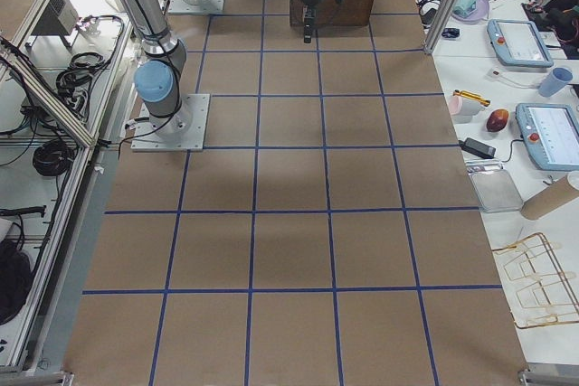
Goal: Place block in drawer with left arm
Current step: 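Move the left gripper down beside the cabinet to the white drawer handle, then hook the white handle with the left gripper and pull the drawer open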
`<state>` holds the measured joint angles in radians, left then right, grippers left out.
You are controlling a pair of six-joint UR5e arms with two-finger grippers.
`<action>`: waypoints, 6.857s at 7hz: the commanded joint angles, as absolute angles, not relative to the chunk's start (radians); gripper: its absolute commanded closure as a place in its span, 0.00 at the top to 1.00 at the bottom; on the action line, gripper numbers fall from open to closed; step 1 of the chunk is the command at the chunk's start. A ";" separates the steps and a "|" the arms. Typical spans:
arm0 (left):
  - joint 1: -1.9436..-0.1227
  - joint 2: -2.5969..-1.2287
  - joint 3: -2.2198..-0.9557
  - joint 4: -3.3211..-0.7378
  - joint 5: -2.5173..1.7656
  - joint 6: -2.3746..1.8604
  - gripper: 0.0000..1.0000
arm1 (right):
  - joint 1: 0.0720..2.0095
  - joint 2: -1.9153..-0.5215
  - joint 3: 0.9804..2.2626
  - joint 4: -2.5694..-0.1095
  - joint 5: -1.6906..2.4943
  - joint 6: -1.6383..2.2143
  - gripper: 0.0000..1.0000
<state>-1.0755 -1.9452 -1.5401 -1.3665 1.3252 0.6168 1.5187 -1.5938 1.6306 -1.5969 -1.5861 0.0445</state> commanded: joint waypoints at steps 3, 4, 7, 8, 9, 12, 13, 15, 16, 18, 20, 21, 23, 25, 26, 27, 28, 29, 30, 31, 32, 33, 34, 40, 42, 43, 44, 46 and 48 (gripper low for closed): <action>-1.075 -1.982 -1.549 -1.352 1.316 0.607 0.98 | 1.519 -1.594 1.631 -1.597 -1.586 0.044 1.00; -1.075 -1.993 -1.549 -1.345 1.316 0.606 0.98 | 1.519 -1.594 1.631 -1.597 -1.586 0.044 1.00; -1.075 -2.009 -1.548 -1.318 1.318 0.604 0.98 | 1.519 -1.594 1.631 -1.597 -1.586 0.044 1.00; -1.075 -2.014 -1.546 -1.316 1.318 0.604 0.98 | 1.519 -1.594 1.631 -1.597 -1.586 0.044 1.00; -1.075 -2.016 -1.545 -1.316 1.318 0.604 0.98 | 1.519 -1.594 1.631 -1.597 -1.586 0.044 1.00; -1.072 -2.020 -1.529 -1.290 1.322 0.611 0.98 | 1.519 -1.594 1.631 -1.597 -1.586 0.044 1.00; -1.069 -2.022 -1.531 -1.284 1.325 0.612 0.98 | 1.519 -1.594 1.631 -1.597 -1.586 0.044 1.00; -1.048 -2.022 -1.531 -1.284 1.324 0.618 0.98 | 1.519 -1.594 1.632 -1.597 -1.586 0.044 1.00; -1.037 -2.022 -1.531 -1.284 1.324 0.620 0.98 | 1.519 -1.594 1.631 -1.597 -1.586 0.044 1.00; -1.026 -2.022 -1.529 -1.284 1.325 0.621 0.98 | 1.519 -1.594 1.631 -1.597 -1.586 0.044 1.00; -1.014 -2.020 -1.529 -1.284 1.328 0.621 0.98 | 1.519 -1.594 1.631 -1.597 -1.586 0.044 1.00; -1.003 -2.020 -1.528 -1.284 1.328 0.643 0.98 | 1.519 -1.594 1.631 -1.597 -1.586 0.044 1.00; -0.996 -2.020 -1.526 -1.284 1.328 0.646 0.98 | 1.519 -1.594 1.631 -1.597 -1.586 0.044 1.00; -0.985 -2.020 -1.528 -1.284 1.330 0.647 0.98 | 1.519 -1.594 1.631 -1.597 -1.586 0.044 1.00; -0.980 -2.020 -1.526 -1.284 1.330 0.649 0.98 | 1.519 -1.594 1.631 -1.597 -1.586 0.044 1.00; -0.979 -2.019 -1.526 -1.284 1.330 0.650 0.98 | 1.519 -1.594 1.631 -1.597 -1.586 0.044 1.00; -0.979 -2.020 -1.523 -1.284 1.330 0.650 0.98 | 1.519 -1.594 1.631 -1.597 -1.586 0.044 1.00; -0.979 -2.020 -1.514 -1.284 1.345 0.666 0.98 | 1.519 -1.594 1.631 -1.597 -1.586 0.044 1.00; -0.977 -2.020 -1.513 -1.285 1.359 0.679 0.98 | 1.519 -1.594 1.631 -1.597 -1.586 0.044 1.00; -0.974 -2.020 -1.511 -1.284 1.365 0.686 0.98 | 1.519 -1.594 1.631 -1.597 -1.586 0.044 1.00; -0.957 -2.020 -1.511 -1.284 1.371 0.692 0.98 | 1.519 -1.594 1.631 -1.597 -1.586 0.044 1.00; -0.951 -2.020 -1.511 -1.284 1.371 0.710 0.98 | 1.519 -1.594 1.631 -1.597 -1.586 0.044 1.00; -0.948 -2.020 -1.509 -1.284 1.373 0.710 0.98 | 1.519 -1.594 1.631 -1.597 -1.586 0.044 1.00; -0.946 -2.022 -1.490 -1.282 1.413 0.716 0.98 | 1.519 -1.594 1.631 -1.597 -1.586 0.044 1.00; -0.946 -2.022 -1.486 -1.281 1.440 0.718 0.98 | 1.519 -1.594 1.631 -1.597 -1.586 0.044 1.00; -0.946 -2.022 -1.486 -1.281 1.440 0.742 0.98 | 1.519 -1.594 1.631 -1.597 -1.586 0.044 1.00; -0.946 -2.022 -1.486 -1.281 1.439 0.741 0.98 | 1.519 -1.594 1.631 -1.597 -1.586 0.044 1.00; -0.946 -2.023 -1.486 -1.282 1.439 0.736 0.98 | 1.519 -1.594 1.631 -1.597 -1.586 0.044 1.00; -0.946 -2.022 -1.465 -1.288 1.433 0.713 0.98 | 1.519 -1.594 1.631 -1.597 -1.586 0.044 1.00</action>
